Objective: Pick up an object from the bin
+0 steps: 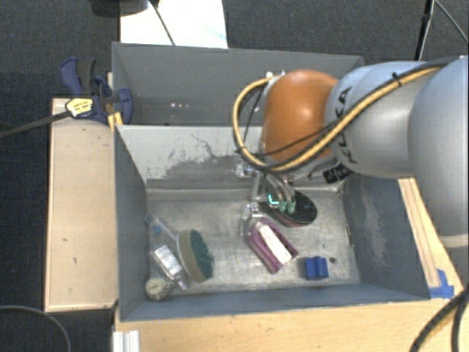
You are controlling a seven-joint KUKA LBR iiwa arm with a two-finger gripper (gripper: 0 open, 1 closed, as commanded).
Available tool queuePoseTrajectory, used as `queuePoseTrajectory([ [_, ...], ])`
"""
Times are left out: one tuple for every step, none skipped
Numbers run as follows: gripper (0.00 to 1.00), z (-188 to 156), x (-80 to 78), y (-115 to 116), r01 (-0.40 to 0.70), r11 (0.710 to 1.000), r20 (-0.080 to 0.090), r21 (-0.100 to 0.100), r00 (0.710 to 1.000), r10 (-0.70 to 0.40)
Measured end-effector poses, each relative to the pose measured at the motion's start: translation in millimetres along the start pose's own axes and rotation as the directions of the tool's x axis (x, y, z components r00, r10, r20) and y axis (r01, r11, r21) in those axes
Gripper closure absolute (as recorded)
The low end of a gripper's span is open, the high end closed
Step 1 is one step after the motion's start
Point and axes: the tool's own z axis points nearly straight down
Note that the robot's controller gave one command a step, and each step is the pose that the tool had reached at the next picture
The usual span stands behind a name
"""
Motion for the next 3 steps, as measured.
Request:
queuePoseTrajectory([
  [0.0, 52.2, 61.6, -98.4, 0.032, 0.999, -0.002, 0.003, 0.999, -0.032],
  [1.0, 50.1, 58.9, -93.0, 0.036, 0.999, 0.005, 0.0, 0.999, -0.036],
  [1.0, -93.9, 74.1, -115.1, 0.04, 0.999, 0.013, 0.002, 0.999, -0.04],
])
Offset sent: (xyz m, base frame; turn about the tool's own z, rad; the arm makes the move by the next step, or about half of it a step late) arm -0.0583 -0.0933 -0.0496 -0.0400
